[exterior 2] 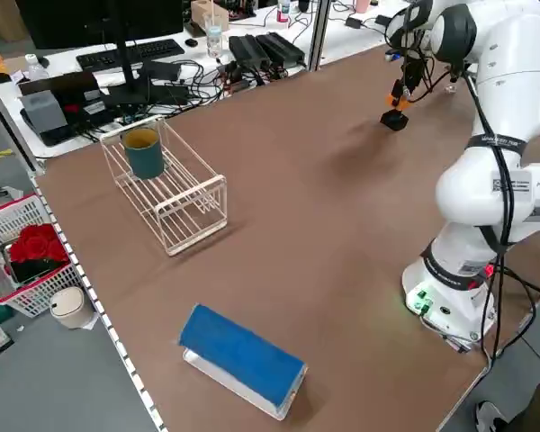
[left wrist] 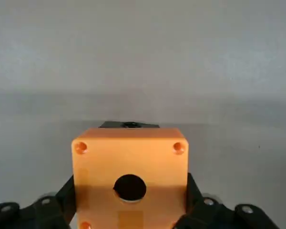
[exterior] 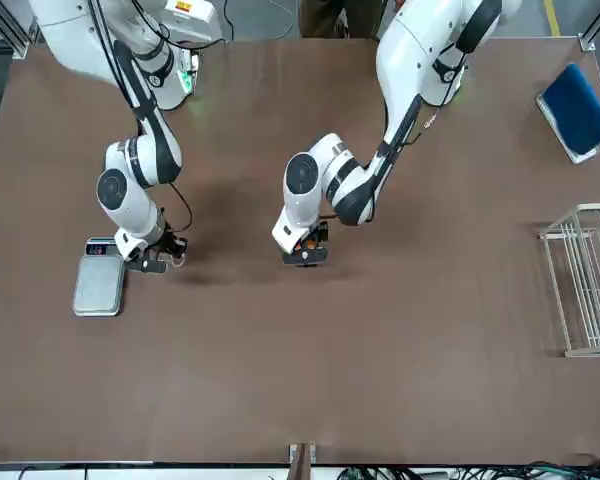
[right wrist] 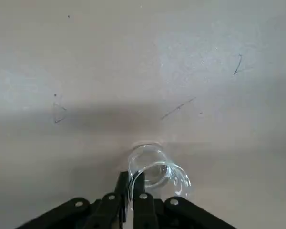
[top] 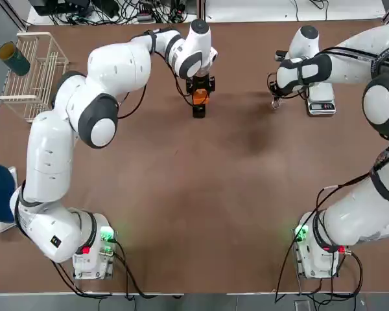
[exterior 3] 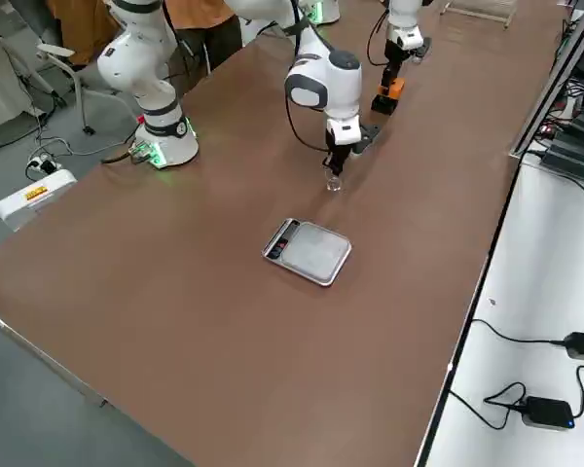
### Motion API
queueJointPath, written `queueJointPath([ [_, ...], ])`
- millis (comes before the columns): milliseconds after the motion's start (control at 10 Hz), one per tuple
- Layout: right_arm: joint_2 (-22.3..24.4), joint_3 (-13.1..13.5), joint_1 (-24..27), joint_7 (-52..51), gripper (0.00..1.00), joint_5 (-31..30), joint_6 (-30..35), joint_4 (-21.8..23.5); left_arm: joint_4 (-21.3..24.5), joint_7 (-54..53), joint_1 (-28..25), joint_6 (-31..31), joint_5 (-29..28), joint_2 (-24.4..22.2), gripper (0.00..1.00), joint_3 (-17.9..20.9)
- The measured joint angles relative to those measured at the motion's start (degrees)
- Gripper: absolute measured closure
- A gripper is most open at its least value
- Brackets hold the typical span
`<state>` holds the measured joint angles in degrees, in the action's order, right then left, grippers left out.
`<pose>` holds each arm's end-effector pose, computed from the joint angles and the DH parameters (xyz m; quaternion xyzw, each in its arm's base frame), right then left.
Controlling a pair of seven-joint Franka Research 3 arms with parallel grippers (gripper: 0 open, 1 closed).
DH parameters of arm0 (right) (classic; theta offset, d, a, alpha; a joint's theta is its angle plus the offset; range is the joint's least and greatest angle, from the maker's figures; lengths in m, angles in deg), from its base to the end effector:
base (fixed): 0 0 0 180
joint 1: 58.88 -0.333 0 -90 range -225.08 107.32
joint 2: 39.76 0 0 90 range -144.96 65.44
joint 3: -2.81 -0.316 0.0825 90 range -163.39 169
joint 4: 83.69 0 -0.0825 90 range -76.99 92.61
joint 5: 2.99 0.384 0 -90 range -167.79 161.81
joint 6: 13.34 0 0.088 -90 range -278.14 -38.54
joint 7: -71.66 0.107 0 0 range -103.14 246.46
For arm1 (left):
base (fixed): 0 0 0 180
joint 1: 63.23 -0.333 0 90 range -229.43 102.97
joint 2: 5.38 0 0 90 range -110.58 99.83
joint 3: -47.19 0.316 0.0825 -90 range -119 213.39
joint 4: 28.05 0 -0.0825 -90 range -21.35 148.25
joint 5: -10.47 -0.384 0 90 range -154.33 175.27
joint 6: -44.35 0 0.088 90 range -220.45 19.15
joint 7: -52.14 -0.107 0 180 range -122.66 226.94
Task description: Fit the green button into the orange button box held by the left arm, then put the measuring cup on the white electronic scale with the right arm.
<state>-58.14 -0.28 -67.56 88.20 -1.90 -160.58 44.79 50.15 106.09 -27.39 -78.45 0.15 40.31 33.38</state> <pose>0.5342 0.1114 0.2243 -0.9986 0.0510 0.0000 0.0141 0.5106 -0.5303 0.2517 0.9997 0.0241 -0.0064 0.0081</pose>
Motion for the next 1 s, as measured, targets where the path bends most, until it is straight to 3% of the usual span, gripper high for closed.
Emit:
queueJointPath([
  [800, 4.4, -0.2, -0.2, -0.1, 0.93, -0.2, 8.8, -2.9, 0.7, 1.2, 0.1, 0.1, 0.0, 0.1, 0.14, 0.0],
  [1000, 7.1, 0.7, 0.0, -0.3, 0.93, -3.8, 10.4, -3.4, 0.8, 1.2, 0.1, 0.1, 0.0, 0.1, 0.14, 0.0],
])
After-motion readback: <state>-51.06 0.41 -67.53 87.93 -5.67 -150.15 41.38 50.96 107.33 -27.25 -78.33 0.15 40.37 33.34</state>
